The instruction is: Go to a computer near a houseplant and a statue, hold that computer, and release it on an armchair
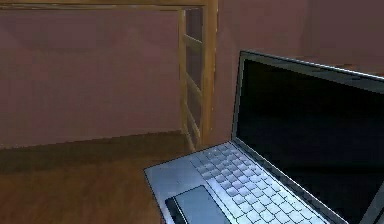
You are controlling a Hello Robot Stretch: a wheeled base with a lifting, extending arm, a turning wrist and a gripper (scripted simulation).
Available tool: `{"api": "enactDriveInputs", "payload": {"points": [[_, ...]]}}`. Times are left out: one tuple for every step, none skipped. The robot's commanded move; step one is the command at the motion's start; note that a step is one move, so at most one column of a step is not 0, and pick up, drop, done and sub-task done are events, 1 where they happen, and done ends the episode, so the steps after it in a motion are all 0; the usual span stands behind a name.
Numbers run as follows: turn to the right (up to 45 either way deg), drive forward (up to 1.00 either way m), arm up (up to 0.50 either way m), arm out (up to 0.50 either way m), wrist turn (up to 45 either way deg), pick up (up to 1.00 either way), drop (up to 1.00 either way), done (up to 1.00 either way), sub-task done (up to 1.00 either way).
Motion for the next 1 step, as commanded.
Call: {"api": "enactDriveInputs", "payload": {"points": [[12.0,0.00,0.00,0.00,0.0,0.00,0.00,0.00,0.00]]}}
